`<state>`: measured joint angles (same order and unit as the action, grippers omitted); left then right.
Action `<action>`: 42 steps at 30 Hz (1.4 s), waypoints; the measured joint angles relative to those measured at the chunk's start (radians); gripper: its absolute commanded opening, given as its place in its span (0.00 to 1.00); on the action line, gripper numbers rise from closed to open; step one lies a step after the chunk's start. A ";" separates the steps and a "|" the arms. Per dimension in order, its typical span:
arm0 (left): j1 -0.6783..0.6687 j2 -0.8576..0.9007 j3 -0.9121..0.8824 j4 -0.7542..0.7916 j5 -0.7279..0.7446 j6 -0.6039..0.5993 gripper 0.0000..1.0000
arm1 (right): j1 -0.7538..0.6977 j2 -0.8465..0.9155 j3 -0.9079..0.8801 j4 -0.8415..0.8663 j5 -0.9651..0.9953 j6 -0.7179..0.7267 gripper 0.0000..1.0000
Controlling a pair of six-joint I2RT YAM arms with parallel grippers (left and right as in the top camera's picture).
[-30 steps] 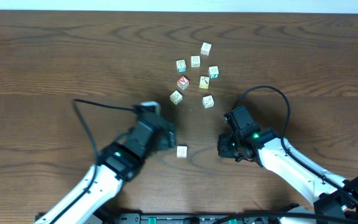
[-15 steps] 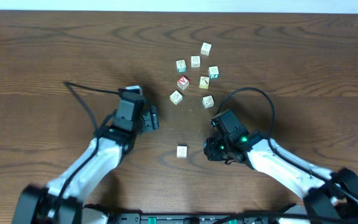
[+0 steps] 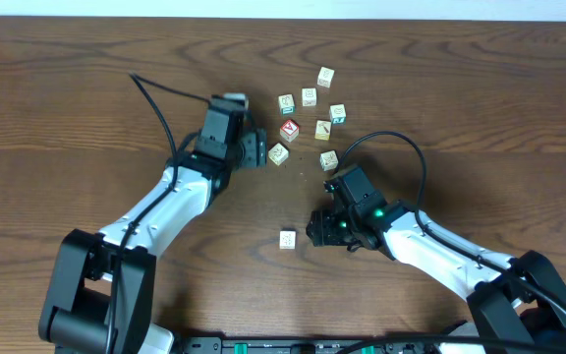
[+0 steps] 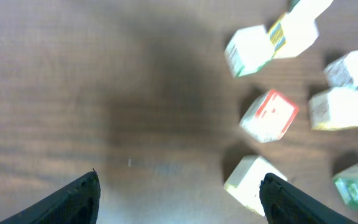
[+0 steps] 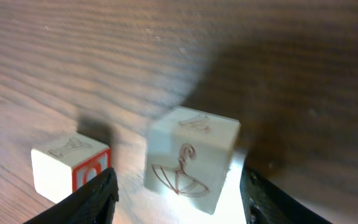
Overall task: Lift 5 blocks
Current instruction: 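Open both grippers to release blocks and lift away, then grasp the ladybug block with left gripper, yellow M block with right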
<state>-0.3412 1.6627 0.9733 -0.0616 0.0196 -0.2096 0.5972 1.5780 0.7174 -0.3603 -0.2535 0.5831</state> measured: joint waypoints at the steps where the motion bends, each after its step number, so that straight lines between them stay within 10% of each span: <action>1: 0.000 0.000 0.016 0.000 0.000 0.005 0.82 | 0.000 -0.005 0.000 -0.019 0.001 -0.001 0.61; 8: -0.001 0.012 0.037 -0.001 0.000 0.017 0.82 | -0.001 -0.098 -0.028 -0.170 0.057 0.002 0.81; 26: -0.083 0.129 0.037 0.043 0.043 0.035 0.82 | -0.284 -0.223 0.085 -0.250 0.106 -0.175 0.96; 42: -0.086 0.216 0.071 0.062 0.054 0.051 0.69 | -0.411 0.374 0.773 -0.378 0.115 -0.340 0.96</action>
<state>-0.4274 1.8790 1.0439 0.0006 0.0738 -0.1589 0.1864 1.9522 1.4906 -0.7383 -0.1383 0.2436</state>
